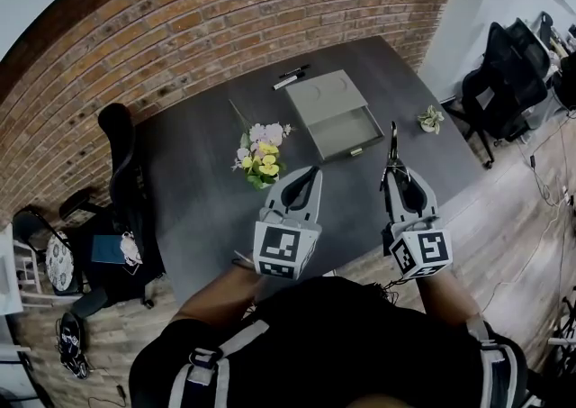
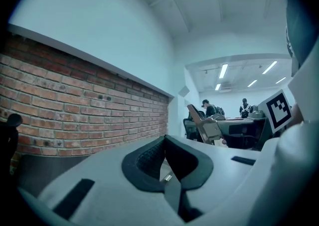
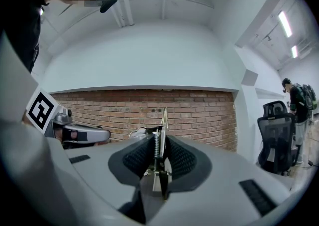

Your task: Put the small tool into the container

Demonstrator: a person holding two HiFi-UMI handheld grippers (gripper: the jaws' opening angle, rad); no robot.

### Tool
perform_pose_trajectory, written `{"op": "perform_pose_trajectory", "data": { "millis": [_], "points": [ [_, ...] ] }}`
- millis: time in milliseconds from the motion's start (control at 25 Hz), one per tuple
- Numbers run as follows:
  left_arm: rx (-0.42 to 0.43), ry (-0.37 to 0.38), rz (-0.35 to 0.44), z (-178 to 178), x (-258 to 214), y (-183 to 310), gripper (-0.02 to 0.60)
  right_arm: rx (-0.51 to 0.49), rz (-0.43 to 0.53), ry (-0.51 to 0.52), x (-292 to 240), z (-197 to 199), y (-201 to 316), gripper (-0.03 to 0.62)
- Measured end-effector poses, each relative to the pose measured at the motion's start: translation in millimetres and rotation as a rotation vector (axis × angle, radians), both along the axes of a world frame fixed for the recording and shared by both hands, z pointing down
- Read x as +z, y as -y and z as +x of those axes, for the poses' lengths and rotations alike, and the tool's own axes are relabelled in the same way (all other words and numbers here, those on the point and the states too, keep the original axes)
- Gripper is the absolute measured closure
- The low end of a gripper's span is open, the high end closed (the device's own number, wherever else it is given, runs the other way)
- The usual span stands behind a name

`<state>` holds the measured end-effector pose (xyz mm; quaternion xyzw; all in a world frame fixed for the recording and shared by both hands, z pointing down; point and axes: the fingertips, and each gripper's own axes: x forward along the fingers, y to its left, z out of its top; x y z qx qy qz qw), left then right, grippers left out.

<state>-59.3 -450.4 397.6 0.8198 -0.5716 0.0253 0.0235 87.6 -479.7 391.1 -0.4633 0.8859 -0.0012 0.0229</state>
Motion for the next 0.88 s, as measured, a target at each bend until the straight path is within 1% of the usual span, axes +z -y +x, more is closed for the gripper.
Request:
{"op": "perform_pose_trajectory", "data": {
  "millis": [120, 280, 600, 880],
  "points": [
    [-0.004, 0.021, -0.001, -2.2, 1.8, 2.0, 0.572, -0.003, -0.006, 0.006, -0.2, -0.1, 2.1, 0.511],
    [-0.013, 0.028, -0.001, -3.9, 1.5, 2.4, 0.572, -0.008, -0.008, 0.013, 0.2, -0.2, 3.3, 0.511],
    [-0.029, 0.023, 0.003, -9.8, 2.0, 1.5, 0.572, -0.01, -0.016, 0.027, 3.3, 0.0, 1.8, 0.511],
    [-0.027, 0.026, 0.006, -7.4, 0.2, 0.6, 0.572, -0.015, -0.021, 0.021, 5.4, 0.3, 1.5, 0.511]
  ]
}}
